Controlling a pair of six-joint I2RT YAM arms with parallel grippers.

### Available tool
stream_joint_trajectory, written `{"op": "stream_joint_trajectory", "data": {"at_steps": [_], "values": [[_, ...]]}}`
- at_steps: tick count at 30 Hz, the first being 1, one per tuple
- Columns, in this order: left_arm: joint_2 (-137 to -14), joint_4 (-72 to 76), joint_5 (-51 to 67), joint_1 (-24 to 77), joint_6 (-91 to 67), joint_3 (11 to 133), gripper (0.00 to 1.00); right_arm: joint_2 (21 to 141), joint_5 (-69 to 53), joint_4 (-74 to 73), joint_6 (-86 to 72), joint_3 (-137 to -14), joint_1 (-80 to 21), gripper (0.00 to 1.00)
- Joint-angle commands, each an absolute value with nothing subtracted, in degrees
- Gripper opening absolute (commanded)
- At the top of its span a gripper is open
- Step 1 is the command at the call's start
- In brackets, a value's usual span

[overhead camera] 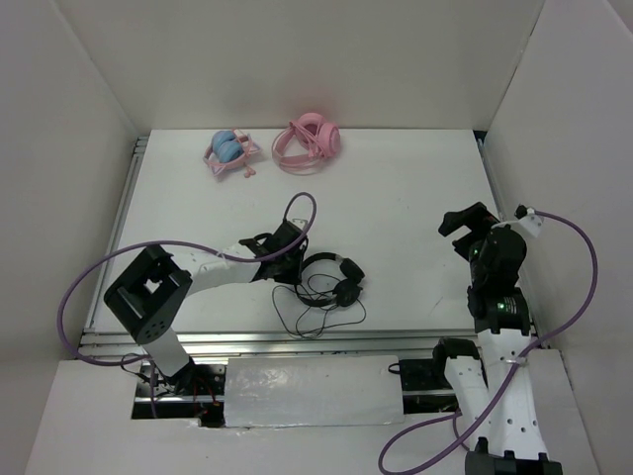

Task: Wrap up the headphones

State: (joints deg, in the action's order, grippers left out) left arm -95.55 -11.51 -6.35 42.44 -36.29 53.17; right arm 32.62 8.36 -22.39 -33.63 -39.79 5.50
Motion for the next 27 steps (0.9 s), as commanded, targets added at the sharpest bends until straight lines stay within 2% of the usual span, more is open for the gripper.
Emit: {"op": "stream_joint_trajectory", "data": {"at_steps": [1,2,3,5,6,7,11,15,21,27], "values": [[-95.8,-10.5,-7.3,43.2,-36.6,55.4,0.31,33.5,9.3,-22.9,-33.7,-40.4,5.2,1.0],[-95.9,-10.5,-7.5,43.3,-36.6,55.4,0.27,33.4,9.3,-22.7,-33.8,-40.3,5.2,1.0],[-96.1,-10.5,-7.5,43.3,-36.5,55.5,0.17,33.3,9.3,-22.3,-33.9,-40.3,5.2,1.0],[-96.2,-10.7,-7.8,43.5,-36.4,56.0,0.1,32.8,9.4,-21.9,-33.8,-40.0,5.2,1.0],[-96.2,-11.0,-8.2,43.5,-36.1,56.3,0.02,32.6,9.6,-21.9,-33.8,-40.0,5.2,1.0],[-96.2,-11.3,-8.7,43.5,-36.1,56.9,0.0,32.4,9.5,-21.9,-33.7,-40.1,5.2,1.0],[-94.3,-11.7,-10.3,43.5,-34.5,58.7,0.0,30.9,7.6,-20.7,-32.5,-39.7,5.3,1.0],[-89.3,-13.8,-18.3,43.5,-32.2,63.3,0.0,30.2,0.3,-18.3,-29.5,-38.8,5.2,1.0],[-86.1,-20.0,-30.2,42.8,-27.1,82.7,0.0,29.9,-9.1,-13.5,-26.0,-37.4,5.1,1.0],[-90.3,-28.9,-32.7,38.0,-24.3,104.3,0.0,30.6,-20.5,-6.3,-23.7,-34.0,5.0,1.0]]}}
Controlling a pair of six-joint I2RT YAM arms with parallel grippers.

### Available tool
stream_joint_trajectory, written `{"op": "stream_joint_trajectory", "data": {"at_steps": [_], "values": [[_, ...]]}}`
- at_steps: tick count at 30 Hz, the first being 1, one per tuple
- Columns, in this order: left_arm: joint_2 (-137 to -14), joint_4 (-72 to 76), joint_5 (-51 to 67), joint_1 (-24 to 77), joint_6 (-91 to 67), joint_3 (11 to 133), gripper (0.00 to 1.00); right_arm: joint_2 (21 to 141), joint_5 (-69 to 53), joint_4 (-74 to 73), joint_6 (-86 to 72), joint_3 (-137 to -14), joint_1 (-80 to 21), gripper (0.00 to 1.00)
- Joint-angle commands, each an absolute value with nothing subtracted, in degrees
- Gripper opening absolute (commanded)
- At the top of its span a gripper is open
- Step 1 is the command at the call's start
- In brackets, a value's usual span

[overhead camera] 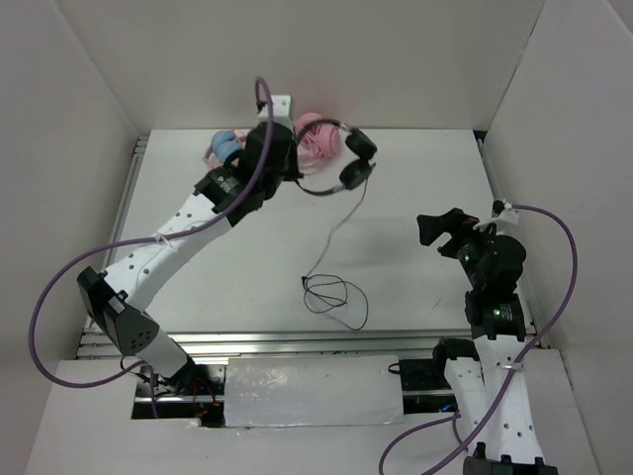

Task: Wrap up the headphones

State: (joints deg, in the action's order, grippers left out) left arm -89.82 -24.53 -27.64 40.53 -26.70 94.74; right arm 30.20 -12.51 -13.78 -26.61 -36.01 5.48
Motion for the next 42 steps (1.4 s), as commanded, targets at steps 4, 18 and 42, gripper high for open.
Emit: {"op": "stream_joint_trajectory", "data": {"at_steps": [4,18,42], "values": [[-93.8,-32.3,-32.9,36.4,-22.3,117.2,0.0,32.7,-28.6,7.2,-24.5,-28.2,4.4,1.0],[-93.4,-31.4,-33.1,34.5,-17.6,133.8,0.0,67.0,-17.5,20.1,-12.7,-40.7,-20.2,1.0],[-87.3,-29.2,-34.4,30.3,-15.1,132.2,0.0,102.9,-18.0,10.1,-7.3,-66.2,-27.9,1.0]]}}
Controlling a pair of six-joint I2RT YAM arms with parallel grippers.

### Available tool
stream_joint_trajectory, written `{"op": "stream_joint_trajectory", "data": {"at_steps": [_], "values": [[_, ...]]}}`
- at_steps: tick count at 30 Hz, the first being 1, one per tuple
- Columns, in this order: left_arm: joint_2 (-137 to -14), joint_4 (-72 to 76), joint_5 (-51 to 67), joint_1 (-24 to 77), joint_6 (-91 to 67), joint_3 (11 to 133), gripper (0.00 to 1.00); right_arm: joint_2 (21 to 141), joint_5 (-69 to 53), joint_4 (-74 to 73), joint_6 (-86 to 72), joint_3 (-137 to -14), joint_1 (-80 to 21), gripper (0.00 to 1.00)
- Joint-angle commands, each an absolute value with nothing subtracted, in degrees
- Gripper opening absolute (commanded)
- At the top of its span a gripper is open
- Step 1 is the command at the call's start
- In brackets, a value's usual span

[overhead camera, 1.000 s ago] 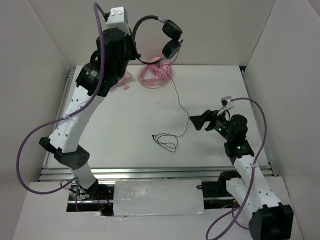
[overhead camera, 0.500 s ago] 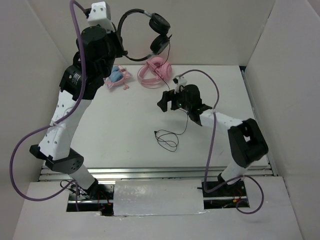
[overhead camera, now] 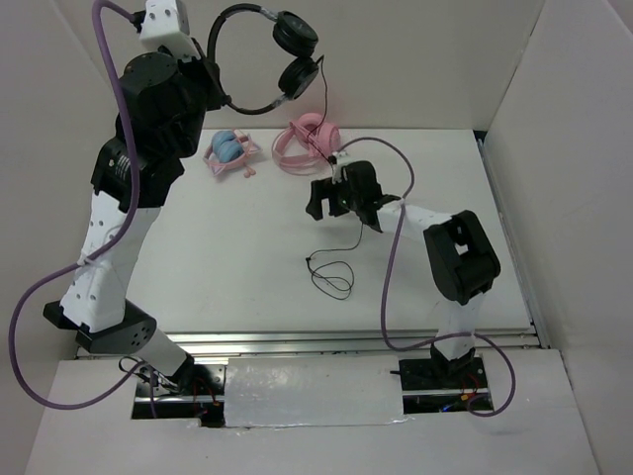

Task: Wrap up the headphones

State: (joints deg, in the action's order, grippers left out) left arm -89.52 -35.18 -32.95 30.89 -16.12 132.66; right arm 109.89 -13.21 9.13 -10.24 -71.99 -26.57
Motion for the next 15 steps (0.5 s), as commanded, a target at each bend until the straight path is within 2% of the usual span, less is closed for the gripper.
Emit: {"op": "stream_joint_trajectory", "data": {"at_steps": [1,10,15], "values": [[-87.4,-28.9,-34.2,30.1,-15.1,131.8,0.0,99.8,-18.3,10.3,-5.6,-64.7,-28.3,1.0],[-87.2,-28.2,-34.7,28.8,-15.5,129.4,0.0,83.1,-20.7,6.3,-0.6,-52.8,-29.0,1.0],[-86.9,-28.0,-34.4,28.5,-15.5,128.8,0.0,81.7,-18.5,6.5,3.2,-52.3,-26.5,1.0]]}}
